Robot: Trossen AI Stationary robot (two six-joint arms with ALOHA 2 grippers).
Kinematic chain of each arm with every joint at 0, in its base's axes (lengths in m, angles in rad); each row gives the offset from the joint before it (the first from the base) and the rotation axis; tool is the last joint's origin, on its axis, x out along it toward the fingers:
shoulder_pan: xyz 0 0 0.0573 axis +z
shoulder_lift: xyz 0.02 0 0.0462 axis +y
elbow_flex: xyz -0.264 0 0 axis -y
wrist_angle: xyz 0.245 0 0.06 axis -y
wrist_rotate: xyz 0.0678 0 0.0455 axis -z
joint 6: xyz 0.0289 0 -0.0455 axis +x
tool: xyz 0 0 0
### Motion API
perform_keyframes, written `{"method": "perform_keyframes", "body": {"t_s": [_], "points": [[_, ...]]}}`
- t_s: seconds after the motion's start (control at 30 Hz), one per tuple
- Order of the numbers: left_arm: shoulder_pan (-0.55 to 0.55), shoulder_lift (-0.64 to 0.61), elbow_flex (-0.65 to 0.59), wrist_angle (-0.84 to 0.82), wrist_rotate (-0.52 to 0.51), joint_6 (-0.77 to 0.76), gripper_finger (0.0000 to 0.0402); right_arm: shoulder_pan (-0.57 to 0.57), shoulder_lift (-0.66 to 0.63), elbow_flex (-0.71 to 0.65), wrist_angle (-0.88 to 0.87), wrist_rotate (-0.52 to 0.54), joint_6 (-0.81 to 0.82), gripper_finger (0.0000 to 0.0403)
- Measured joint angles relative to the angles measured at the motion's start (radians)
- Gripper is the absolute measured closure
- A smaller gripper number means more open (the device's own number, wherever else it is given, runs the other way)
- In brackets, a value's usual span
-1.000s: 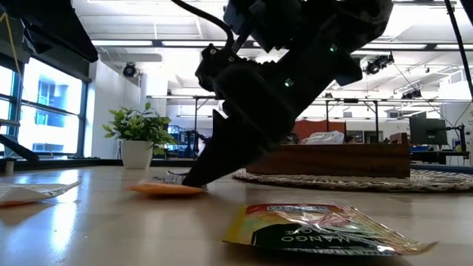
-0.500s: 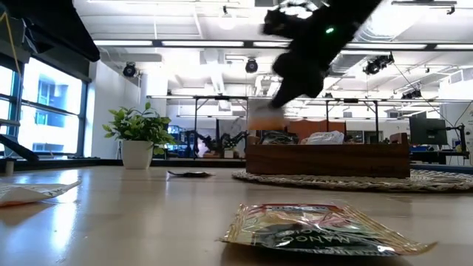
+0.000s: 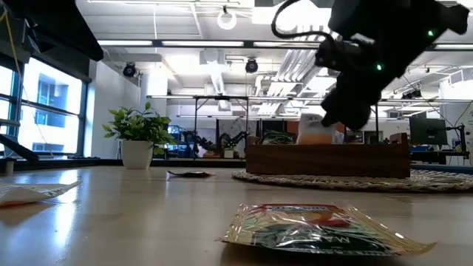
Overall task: Pick & Place Tea
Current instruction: Put the white tea bag into the middle section of the wooden organizer
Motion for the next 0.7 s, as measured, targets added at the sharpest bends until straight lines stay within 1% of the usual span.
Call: {"method": "perform_keyframes", "body": {"t_s": [0.07, 0.23, 0.3, 0.43, 0.53, 0.7], "points": [[0.0, 0.0, 0.0, 0.0, 0.0, 0.0, 0.0358, -0.008, -0.001, -0.014, 0.035, -0.009, -0.048, 0.0398], [0.0, 0.0, 0.0, 0.001, -0.001, -0.003, 0.0358, -0.018, -0.002, -0.018, 0.027, -0.008, -0.087, 0.04], [0.0, 0.0, 0.0, 0.001, -0.005, -0.003, 0.0358, -0.022, -0.002, -0.018, 0.026, -0.004, -0.115, 0.0394], [0.0, 0.0, 0.0, 0.001, -0.005, -0.003, 0.0358, -0.022, -0.002, -0.018, 0.042, -0.008, -0.152, 0.0368], [0.0, 0.0, 0.0, 0.0, -0.007, -0.004, 0.0358, -0.022, -0.002, -0.008, 0.048, -0.015, -0.184, 0.0341], [0.0, 0.0, 0.0, -0.001, -0.01, -0.004, 0.0358, -0.022, -0.002, 0.034, 0.044, -0.061, -0.221, 0.0292]]}}
